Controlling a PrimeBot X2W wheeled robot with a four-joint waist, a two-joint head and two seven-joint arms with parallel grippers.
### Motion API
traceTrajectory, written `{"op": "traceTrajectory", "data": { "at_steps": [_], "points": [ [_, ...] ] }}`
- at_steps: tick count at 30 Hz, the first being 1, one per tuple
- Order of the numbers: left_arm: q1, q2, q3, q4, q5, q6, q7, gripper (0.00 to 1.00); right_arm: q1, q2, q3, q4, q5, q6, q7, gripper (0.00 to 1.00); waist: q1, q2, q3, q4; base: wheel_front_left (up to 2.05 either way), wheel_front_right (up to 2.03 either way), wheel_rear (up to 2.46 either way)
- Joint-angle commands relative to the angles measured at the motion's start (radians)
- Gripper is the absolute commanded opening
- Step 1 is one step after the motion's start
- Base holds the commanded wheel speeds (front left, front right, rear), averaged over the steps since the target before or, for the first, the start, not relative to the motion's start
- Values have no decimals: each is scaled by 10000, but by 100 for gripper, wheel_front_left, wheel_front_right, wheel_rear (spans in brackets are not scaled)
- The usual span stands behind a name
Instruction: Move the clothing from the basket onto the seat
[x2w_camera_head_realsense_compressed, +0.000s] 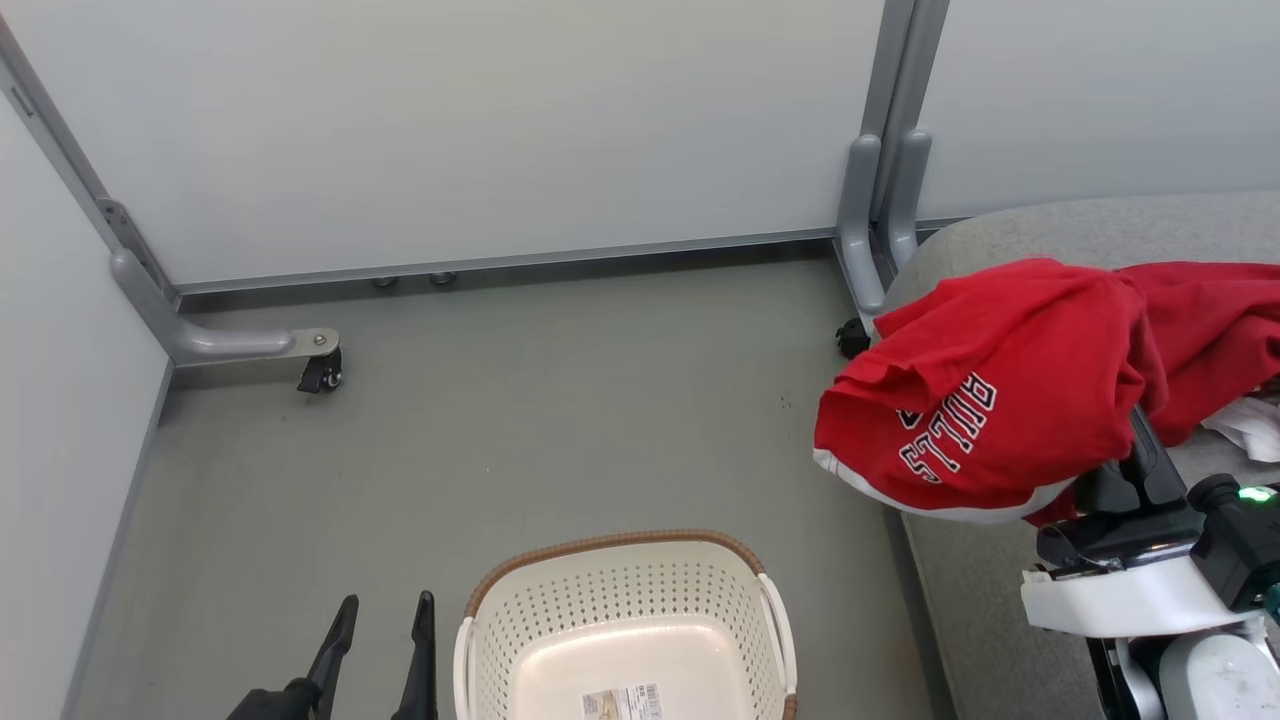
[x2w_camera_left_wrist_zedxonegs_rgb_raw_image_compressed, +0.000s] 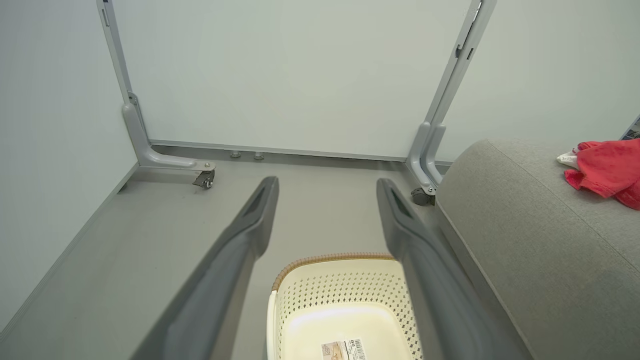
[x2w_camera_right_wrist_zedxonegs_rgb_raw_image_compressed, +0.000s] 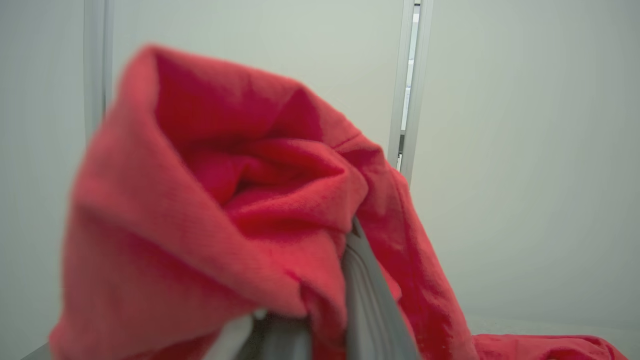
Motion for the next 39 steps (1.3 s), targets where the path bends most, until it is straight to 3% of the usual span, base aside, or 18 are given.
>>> {"op": "traceTrajectory", "data": {
  "at_steps": [1, 10, 18, 24, 35, 39],
  "points": [
    [108, 2, 23, -12, -106, -31, -2, 100, 74, 13, -41, -43, 33, -18, -26, 0, 0, -1, -2, 14, 0, 0, 0],
    [-8, -19, -140, -263, -355, -30, -2, 100, 36, -68, -94, -37, 38, -18, -26, 0, 0, -1, -12, -107, 0, 0, 0],
    [-56, -18, -243, -303, -469, -30, -2, 100, -103, -145, -178, -34, -25, -18, -26, 0, 0, -1, 61, -737, 0, 0, 0],
    [-157, -18, -491, -346, -616, -30, -2, 100, -254, -220, -217, -97, -60, -18, -26, 0, 0, -1, 178, -1814, 0, 0, 0],
    [-549, -9, -682, -512, -597, -30, -2, 100, -605, -456, -212, -131, -131, -18, -26, 0, 0, -1, 640, -4590, 0, 0, 0],
    [-1043, -9, -1076, -369, -368, -30, -2, 100, -546, -252, -647, -356, -181, -18, -26, 0, 0, -1, 1021, -4870, 0, 0, 0]
  ]
}}
